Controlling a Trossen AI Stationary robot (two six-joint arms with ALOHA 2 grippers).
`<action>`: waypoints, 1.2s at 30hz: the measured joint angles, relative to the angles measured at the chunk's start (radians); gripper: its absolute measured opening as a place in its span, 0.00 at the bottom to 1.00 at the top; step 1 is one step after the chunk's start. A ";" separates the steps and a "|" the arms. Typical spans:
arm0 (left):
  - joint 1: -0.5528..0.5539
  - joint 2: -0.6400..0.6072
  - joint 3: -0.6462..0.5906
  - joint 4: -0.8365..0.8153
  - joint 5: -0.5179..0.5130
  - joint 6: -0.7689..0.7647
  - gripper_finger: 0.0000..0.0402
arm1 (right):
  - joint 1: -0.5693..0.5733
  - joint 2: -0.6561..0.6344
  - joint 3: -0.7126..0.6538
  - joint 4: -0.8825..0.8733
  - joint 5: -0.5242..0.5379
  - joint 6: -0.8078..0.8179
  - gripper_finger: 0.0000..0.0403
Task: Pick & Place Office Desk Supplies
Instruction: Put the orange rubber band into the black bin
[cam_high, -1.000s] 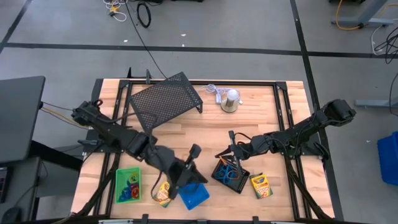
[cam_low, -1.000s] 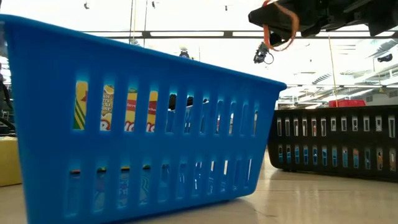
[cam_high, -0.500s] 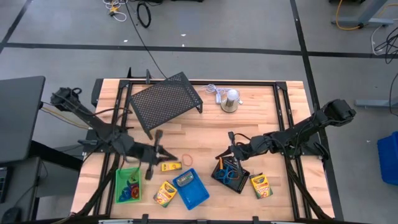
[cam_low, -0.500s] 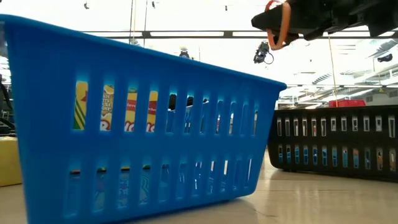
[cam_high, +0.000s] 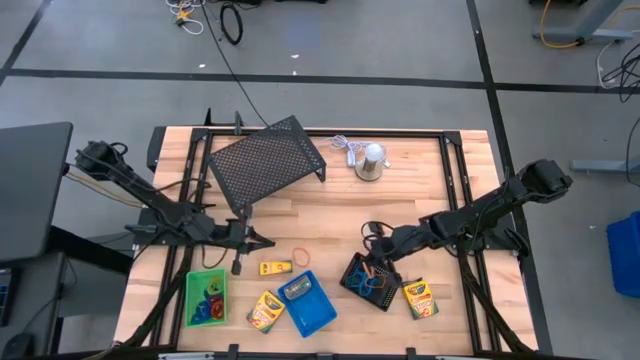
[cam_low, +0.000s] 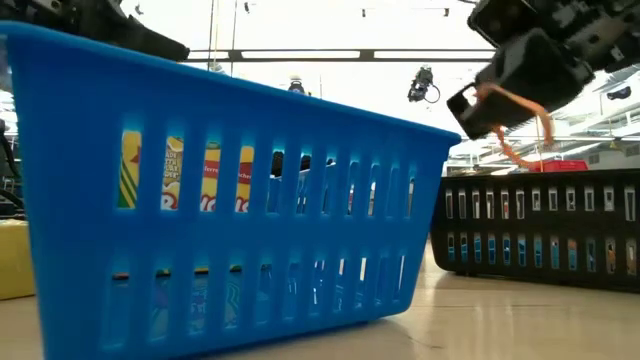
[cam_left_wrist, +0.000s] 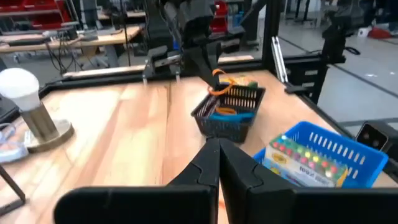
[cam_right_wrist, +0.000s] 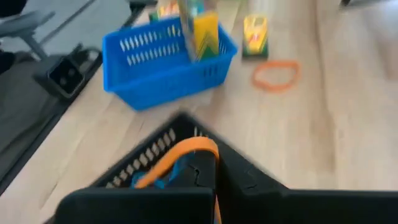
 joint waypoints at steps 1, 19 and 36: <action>0.000 0.005 0.000 0.000 0.001 -0.002 0.02 | 0.003 0.000 0.000 -0.020 -0.005 0.015 0.00; 0.032 0.017 0.000 -0.017 0.003 0.013 0.02 | 0.082 0.311 0.260 -0.316 0.028 0.020 0.07; 0.032 0.018 0.001 -0.055 0.003 0.005 0.02 | 0.094 0.285 0.393 -0.477 0.087 0.008 0.60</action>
